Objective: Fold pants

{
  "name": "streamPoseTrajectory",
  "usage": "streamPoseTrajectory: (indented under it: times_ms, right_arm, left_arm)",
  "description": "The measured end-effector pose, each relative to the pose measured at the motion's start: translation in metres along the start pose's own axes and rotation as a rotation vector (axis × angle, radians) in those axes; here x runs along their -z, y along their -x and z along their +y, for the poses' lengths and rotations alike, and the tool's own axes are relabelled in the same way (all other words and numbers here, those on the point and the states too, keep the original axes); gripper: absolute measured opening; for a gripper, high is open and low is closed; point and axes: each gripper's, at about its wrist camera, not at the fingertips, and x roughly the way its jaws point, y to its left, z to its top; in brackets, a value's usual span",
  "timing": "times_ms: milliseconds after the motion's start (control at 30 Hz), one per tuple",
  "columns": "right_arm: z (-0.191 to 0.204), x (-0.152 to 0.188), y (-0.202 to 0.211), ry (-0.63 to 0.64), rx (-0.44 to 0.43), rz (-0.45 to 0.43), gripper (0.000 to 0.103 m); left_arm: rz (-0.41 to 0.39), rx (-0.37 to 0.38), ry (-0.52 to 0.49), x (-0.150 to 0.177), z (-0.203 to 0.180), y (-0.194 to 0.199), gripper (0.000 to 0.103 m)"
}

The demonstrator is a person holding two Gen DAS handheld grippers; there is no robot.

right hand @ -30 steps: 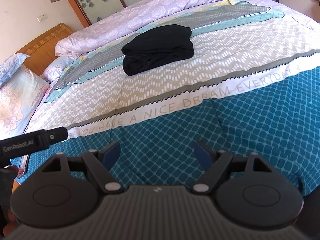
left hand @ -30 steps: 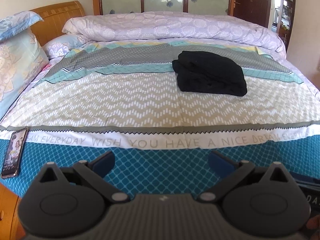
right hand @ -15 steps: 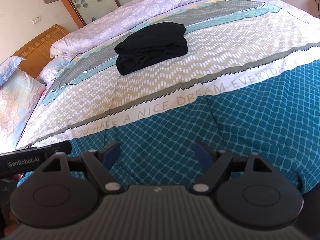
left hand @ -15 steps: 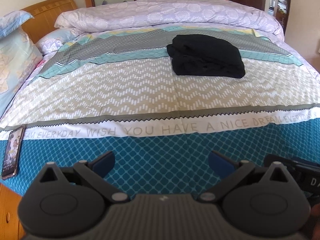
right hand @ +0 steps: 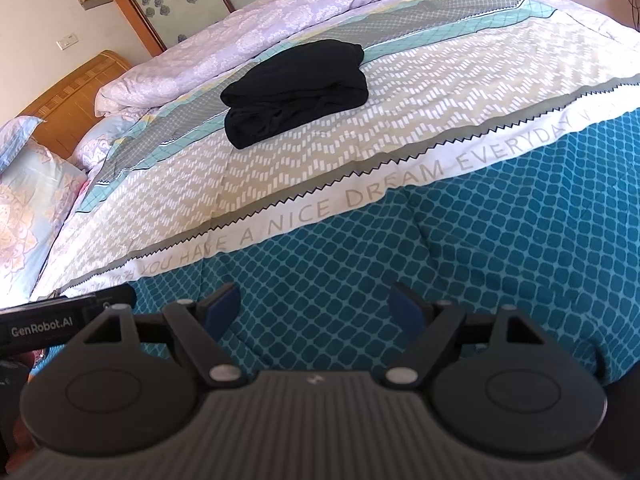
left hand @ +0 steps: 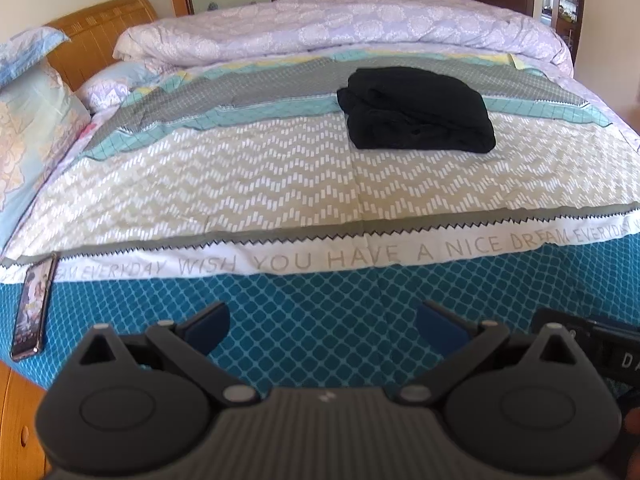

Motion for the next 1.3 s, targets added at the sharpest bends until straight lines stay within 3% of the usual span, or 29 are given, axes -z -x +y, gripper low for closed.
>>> streamPoseTrajectory:
  times_ms: [367,567,767,967,1133,1300]
  right_arm:
    - [-0.002,0.001,-0.004,-0.001,0.015,0.012,0.085]
    - [-0.003,0.001,-0.006,-0.002,0.021,0.024,0.086]
    - [-0.006,0.002,-0.01,-0.015,0.03,0.041,0.086]
    - [-0.006,0.002,-0.011,-0.014,0.04,0.041,0.086]
    - [-0.006,0.001,-0.009,-0.009,0.051,0.027,0.086]
    - [-0.006,-0.005,0.003,0.001,0.076,-0.048,0.086]
  left_arm:
    - [0.05,0.023,0.024,0.001,-0.001,-0.006,0.103]
    - [0.14,0.027,0.051,0.005,0.002,-0.027,0.103]
    - [0.192,-0.033,0.026,0.011,0.001,-0.049,0.103]
    - [0.256,-0.004,0.037,0.015,0.0,-0.061,0.103]
    - [0.198,-0.015,0.016,0.007,0.0,-0.049,0.103]
    - [0.027,-0.094,0.004,-0.012,0.002,-0.016,0.103]
